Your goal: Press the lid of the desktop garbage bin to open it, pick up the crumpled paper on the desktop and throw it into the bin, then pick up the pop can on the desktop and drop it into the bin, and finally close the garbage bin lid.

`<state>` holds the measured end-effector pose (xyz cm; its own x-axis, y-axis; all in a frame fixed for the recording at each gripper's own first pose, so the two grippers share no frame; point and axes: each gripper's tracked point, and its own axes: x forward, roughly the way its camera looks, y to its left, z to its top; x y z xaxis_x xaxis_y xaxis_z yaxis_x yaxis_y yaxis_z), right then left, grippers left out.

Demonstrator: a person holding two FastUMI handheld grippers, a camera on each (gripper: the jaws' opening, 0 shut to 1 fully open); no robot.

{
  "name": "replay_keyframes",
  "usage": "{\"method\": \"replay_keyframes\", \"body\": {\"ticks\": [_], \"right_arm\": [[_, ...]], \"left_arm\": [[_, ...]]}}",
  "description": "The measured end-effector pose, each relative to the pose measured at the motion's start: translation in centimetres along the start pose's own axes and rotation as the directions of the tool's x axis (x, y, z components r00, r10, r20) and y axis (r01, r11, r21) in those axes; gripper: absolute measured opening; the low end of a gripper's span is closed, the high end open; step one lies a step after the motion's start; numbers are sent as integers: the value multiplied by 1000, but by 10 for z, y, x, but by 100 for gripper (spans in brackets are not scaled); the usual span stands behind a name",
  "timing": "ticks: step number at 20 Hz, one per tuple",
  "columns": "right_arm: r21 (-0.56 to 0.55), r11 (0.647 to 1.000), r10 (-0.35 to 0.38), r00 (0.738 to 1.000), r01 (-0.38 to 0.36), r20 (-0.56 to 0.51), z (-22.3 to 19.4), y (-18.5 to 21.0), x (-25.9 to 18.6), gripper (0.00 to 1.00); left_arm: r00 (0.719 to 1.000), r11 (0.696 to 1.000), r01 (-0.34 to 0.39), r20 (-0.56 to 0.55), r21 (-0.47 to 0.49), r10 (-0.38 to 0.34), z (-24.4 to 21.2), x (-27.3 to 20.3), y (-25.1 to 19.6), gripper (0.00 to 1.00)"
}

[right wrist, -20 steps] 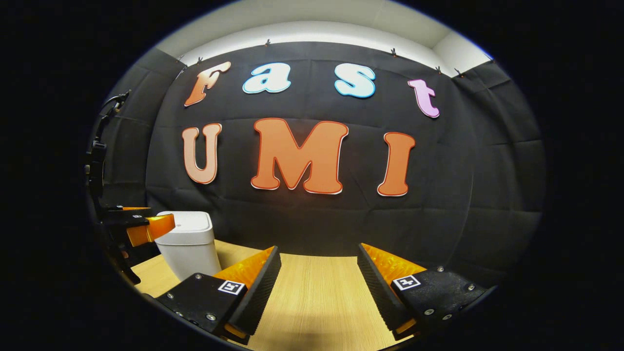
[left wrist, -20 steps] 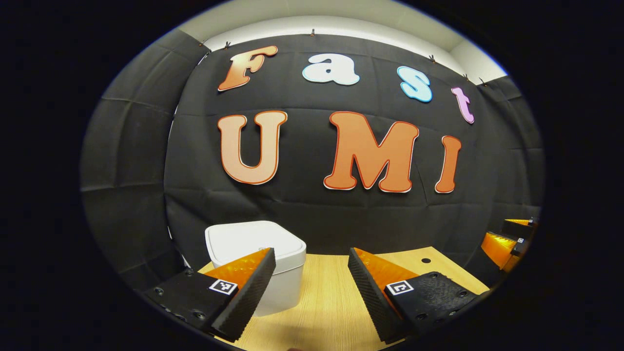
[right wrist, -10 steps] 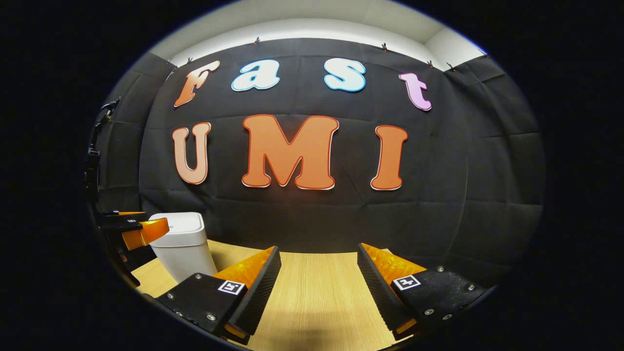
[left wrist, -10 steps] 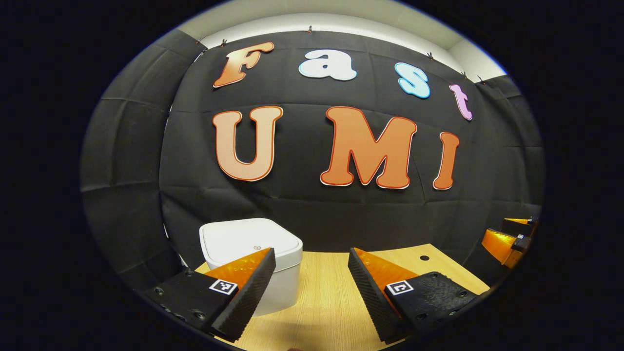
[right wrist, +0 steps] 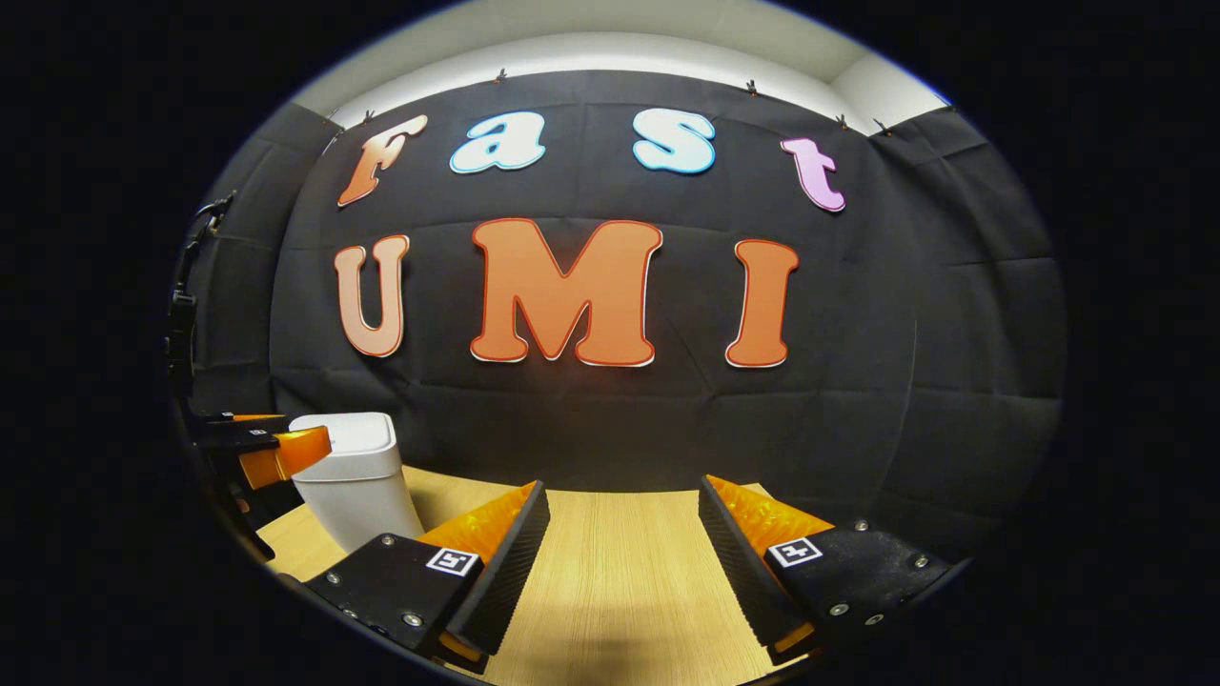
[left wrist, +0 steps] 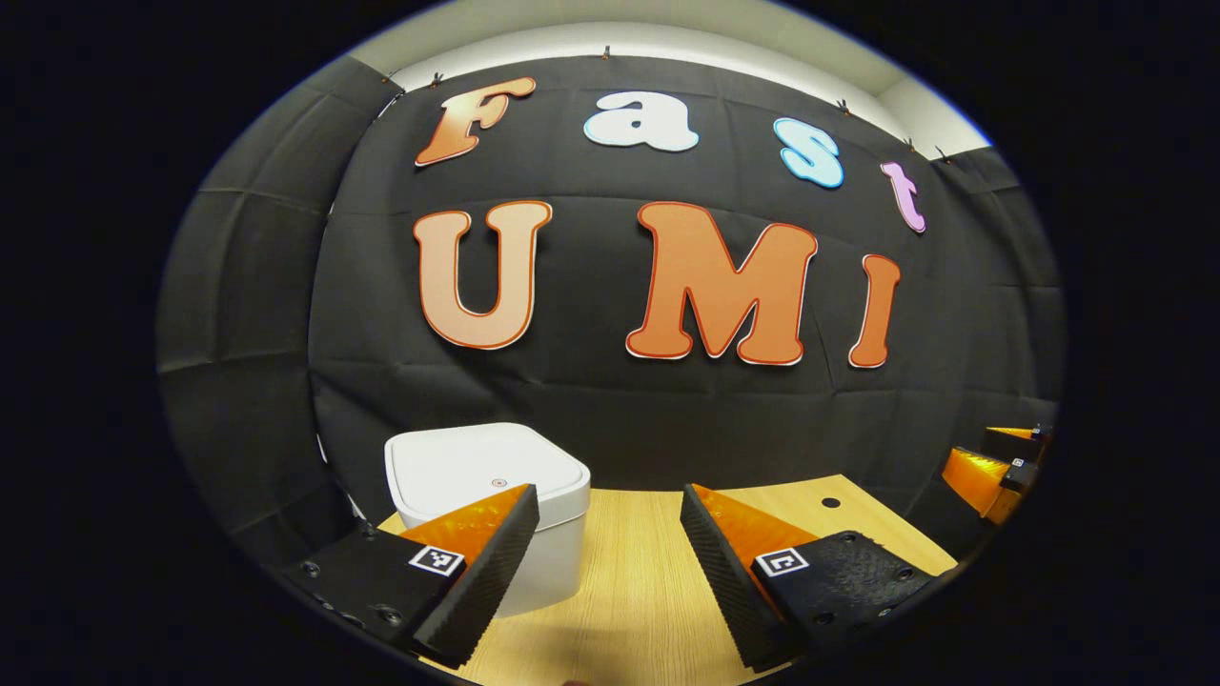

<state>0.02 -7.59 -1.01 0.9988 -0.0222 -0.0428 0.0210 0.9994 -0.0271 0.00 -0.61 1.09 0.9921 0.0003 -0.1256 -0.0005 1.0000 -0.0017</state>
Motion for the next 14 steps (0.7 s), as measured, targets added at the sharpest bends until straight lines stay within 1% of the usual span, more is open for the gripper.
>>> {"method": "replay_keyframes", "body": {"ticks": [14], "right_arm": [[5, 1000, 2, 1000, -2, -16, -5, -1, 11, 94]], "left_arm": [[1000, 1000, -11, -6, 2, 11, -2, 10, 1, 95]]}}
